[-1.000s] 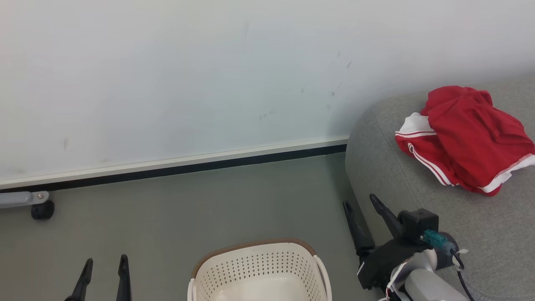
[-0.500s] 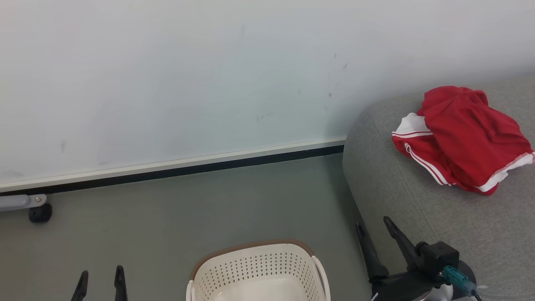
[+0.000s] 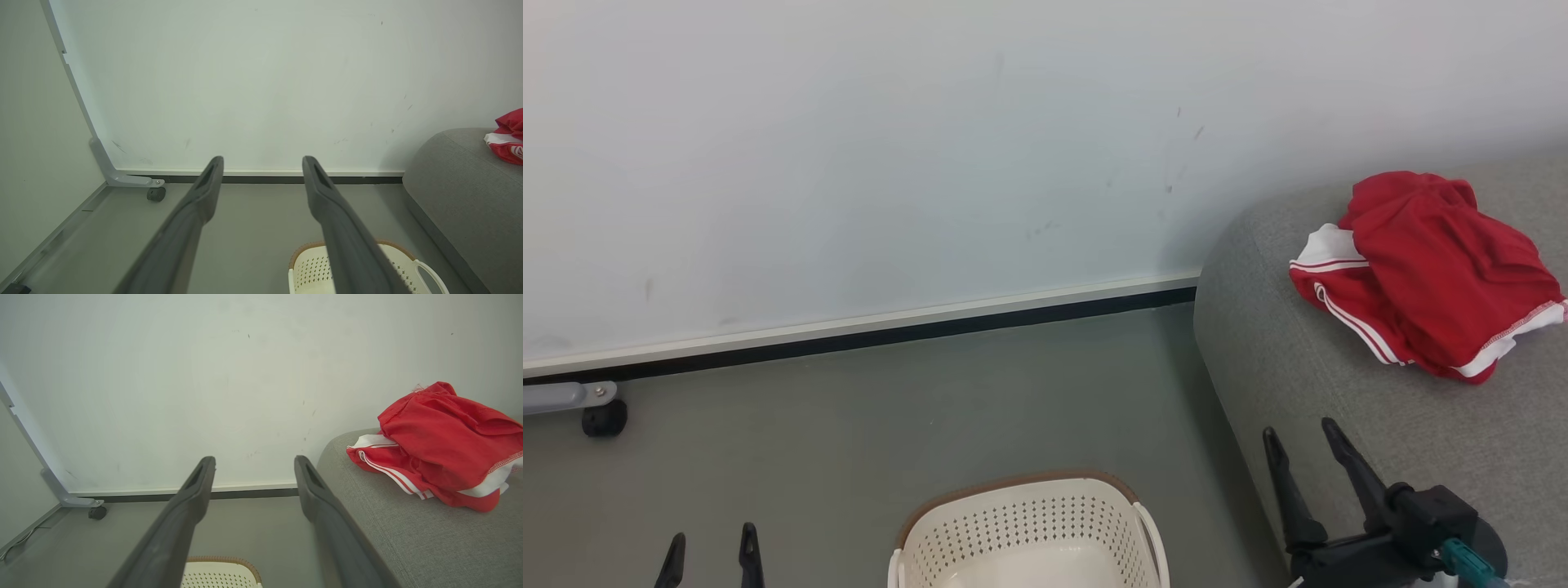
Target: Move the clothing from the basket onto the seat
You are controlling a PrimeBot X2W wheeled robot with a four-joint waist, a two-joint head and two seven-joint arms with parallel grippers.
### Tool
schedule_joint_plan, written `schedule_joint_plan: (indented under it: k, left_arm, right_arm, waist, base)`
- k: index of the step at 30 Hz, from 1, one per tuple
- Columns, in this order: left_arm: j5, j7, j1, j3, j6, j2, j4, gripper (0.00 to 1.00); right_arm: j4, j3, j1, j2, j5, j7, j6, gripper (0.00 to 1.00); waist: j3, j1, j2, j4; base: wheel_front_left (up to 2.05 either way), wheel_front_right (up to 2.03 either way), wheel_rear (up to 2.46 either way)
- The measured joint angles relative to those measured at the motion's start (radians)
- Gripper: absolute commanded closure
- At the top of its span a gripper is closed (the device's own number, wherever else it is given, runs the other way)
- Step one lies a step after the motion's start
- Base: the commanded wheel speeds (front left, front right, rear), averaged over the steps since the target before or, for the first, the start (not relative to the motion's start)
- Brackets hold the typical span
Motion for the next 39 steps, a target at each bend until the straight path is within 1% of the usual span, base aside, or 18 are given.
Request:
schedule_joint_plan:
  k: [2, 11, 23, 39]
  left_arm:
    - [0.0, 0.0, 0.0, 0.002, 0.003, -0.004, -0.001, 0.0]
    - [0.009, 0.0, 0.0, 0.0, 0.003, -0.021, -0.006, 0.0]
    - [0.016, 0.0, -0.001, 0.006, 0.003, -0.026, -0.009, 0.0]
    - [0.018, 0.0, -0.001, 0.023, 0.003, -0.027, -0.008, 0.0]
  right_arm:
    - [-0.015, -0.034, 0.019, 0.001, -0.021, 0.0, 0.0, 0.0]
    - [-0.058, -0.093, 0.051, 0.007, -0.044, 0.0, 0.0, 0.0]
    - [-0.09, -0.123, 0.066, 0.029, -0.089, 0.0, 0.0, 0.0]
    - [-0.098, -0.147, 0.078, 0.041, -0.1, 0.0, 0.0, 0.0]
  waist:
    - [0.001, 0.0, 0.0, -0.001]
    - [0.007, 0.0, 0.0, -0.008]
    - [0.018, 0.0, 0.0, -0.019]
    - [0.027, 0.0, 0.0, -0.015]
  base:
    - [0.0, 0.0, 0.0]
    - [0.0, 0.0, 0.0]
    - [0.0, 0.0, 0.0]
    - [0.0, 0.0, 0.0]
